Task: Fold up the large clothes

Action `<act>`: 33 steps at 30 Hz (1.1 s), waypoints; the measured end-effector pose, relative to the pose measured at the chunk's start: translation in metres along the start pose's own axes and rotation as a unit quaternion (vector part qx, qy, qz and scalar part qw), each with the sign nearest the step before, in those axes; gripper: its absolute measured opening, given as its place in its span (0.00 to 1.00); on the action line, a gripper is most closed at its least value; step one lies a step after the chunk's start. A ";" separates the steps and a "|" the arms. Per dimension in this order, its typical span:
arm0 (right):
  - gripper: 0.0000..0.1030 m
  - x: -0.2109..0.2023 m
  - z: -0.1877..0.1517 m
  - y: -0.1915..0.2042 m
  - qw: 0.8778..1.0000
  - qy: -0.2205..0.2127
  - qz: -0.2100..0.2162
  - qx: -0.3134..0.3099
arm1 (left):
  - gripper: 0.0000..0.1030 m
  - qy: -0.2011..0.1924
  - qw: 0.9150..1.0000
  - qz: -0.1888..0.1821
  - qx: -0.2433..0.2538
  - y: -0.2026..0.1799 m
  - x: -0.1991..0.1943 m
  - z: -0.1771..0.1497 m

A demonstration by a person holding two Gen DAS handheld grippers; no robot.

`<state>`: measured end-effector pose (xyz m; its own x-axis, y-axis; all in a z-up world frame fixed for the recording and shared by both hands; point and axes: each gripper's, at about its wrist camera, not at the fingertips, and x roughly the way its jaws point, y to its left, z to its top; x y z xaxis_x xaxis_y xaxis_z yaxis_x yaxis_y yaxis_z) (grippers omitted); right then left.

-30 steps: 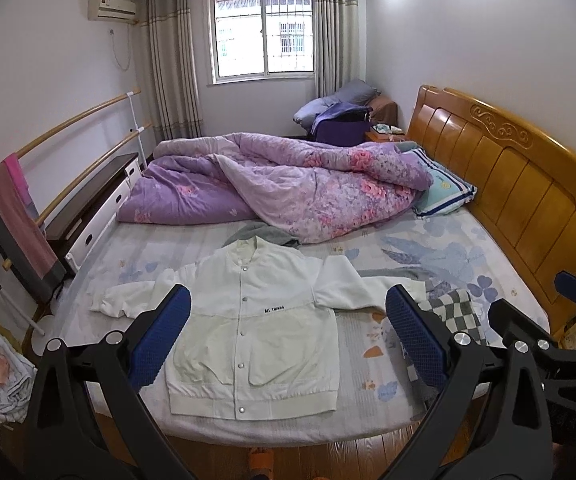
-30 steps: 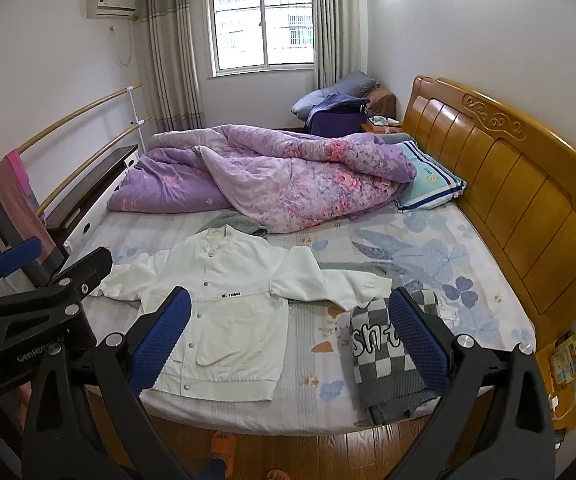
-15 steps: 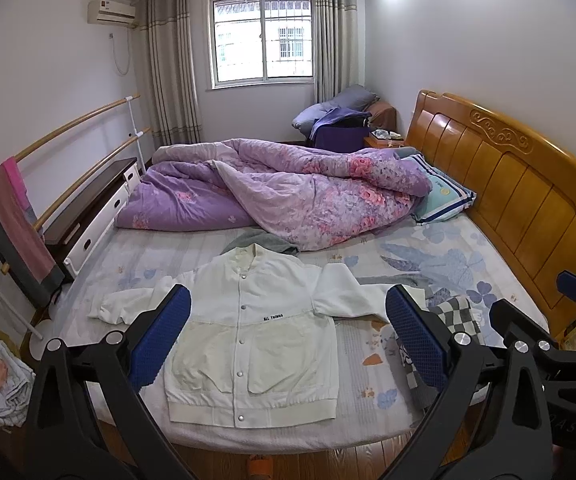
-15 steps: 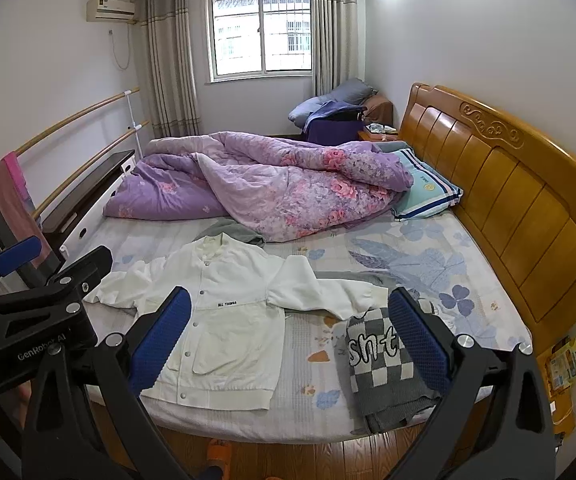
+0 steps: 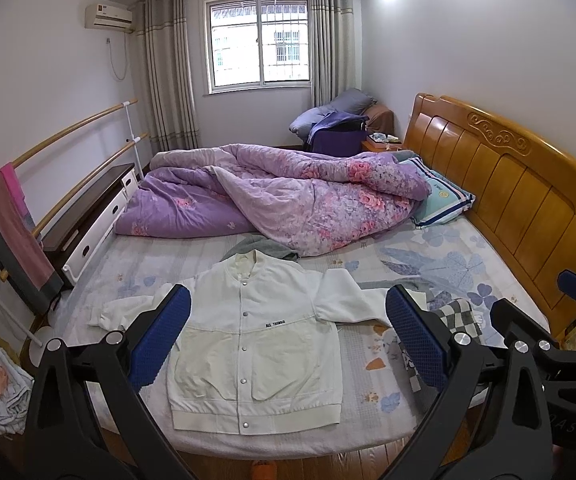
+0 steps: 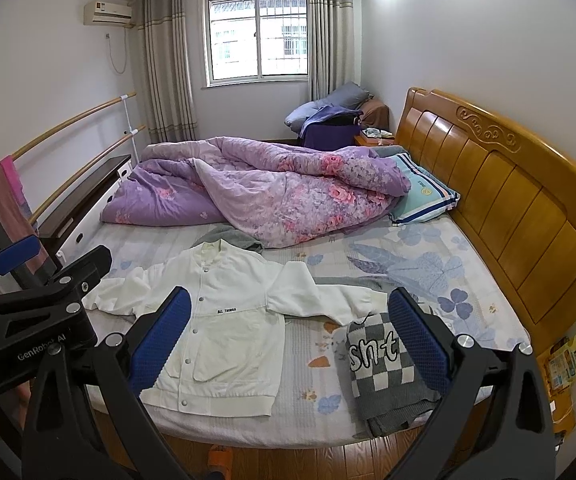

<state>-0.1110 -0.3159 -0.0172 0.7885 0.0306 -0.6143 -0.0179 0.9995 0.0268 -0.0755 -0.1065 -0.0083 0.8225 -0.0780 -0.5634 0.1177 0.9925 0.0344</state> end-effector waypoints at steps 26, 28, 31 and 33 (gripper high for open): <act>0.93 -0.001 0.004 0.007 1.000 0.004 -0.001 0.000 | 0.95 0.006 1.000 0.006 -0.007 0.001 0.002 -0.003; 0.93 0.000 0.004 0.005 1.000 0.004 0.000 -0.001 | 0.95 0.007 1.000 0.006 -0.006 -0.001 0.002 -0.003; 0.93 0.001 0.005 0.002 1.000 0.006 0.000 -0.001 | 0.95 0.007 1.000 0.007 -0.007 -0.001 0.002 -0.003; 0.93 0.001 0.005 0.001 1.000 0.007 0.000 -0.001 | 0.95 0.007 1.000 0.007 -0.008 -0.001 0.002 -0.003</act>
<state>-0.1068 -0.3149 -0.0141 0.7799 0.0301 -0.6251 -0.0181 0.9995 0.0255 -0.0756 -0.1069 -0.0119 0.8157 -0.0624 -0.5751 0.0973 0.9948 0.0302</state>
